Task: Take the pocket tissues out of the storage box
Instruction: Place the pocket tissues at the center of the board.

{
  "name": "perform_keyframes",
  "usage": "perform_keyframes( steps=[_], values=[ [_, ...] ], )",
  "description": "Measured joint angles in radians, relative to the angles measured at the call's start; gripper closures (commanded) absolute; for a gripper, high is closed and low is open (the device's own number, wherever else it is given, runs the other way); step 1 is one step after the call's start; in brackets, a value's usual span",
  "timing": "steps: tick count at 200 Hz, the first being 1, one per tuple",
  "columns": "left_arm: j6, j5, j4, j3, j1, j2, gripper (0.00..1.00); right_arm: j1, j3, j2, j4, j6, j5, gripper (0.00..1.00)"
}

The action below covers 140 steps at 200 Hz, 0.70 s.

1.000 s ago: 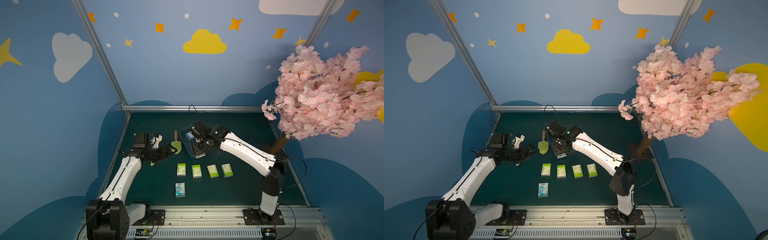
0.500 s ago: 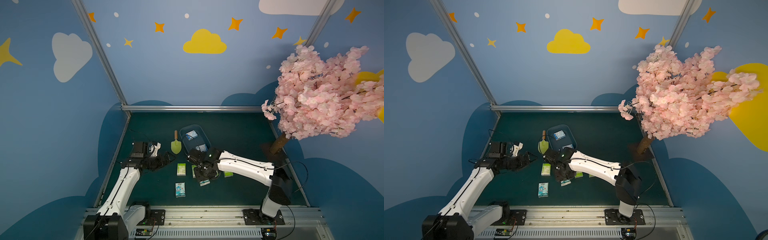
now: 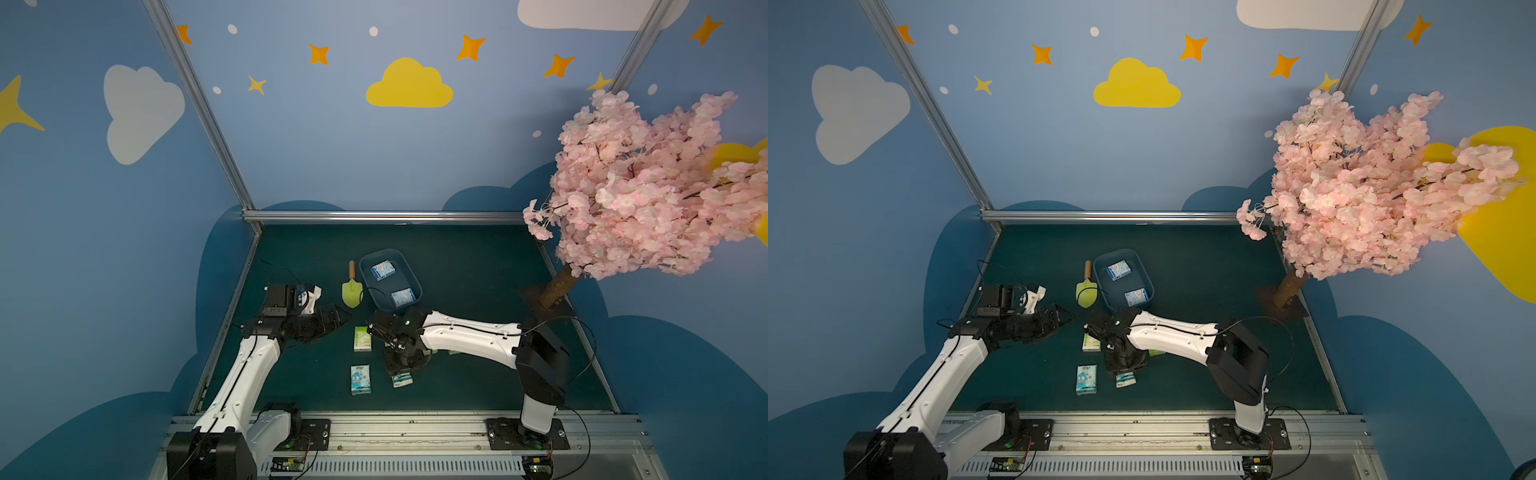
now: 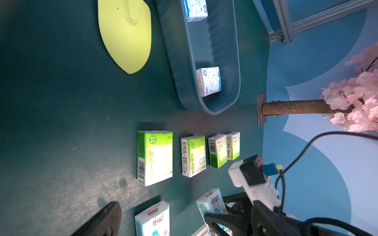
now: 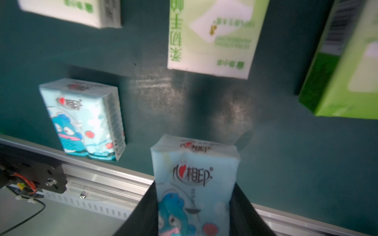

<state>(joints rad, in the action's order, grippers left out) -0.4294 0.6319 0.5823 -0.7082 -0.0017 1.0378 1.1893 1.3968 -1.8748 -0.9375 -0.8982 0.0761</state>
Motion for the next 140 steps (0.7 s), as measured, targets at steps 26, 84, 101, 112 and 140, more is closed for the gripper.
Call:
perform_keyframes(
  steps=[26,84,101,112,140],
  values=[
    [0.0,0.0,0.0,0.0,0.0,0.0,0.0,0.005,0.001,-0.048,0.002,-0.008,0.008,0.53],
    [0.003,0.0,-0.007,0.0,0.0,0.009,0.0,0.004,0.017,-0.076,0.003,-0.014,0.002,0.53],
    [0.003,0.001,-0.008,0.0,0.0,0.014,0.0,0.003,0.028,-0.09,0.008,-0.014,-0.005,0.53],
    [0.004,0.001,-0.008,0.0,0.0,0.017,0.0,-0.002,0.03,-0.097,0.014,-0.014,-0.007,0.53],
    [0.005,0.003,-0.008,0.0,0.0,0.022,0.0,-0.007,0.035,-0.105,0.022,-0.014,-0.008,0.52]
  ],
)
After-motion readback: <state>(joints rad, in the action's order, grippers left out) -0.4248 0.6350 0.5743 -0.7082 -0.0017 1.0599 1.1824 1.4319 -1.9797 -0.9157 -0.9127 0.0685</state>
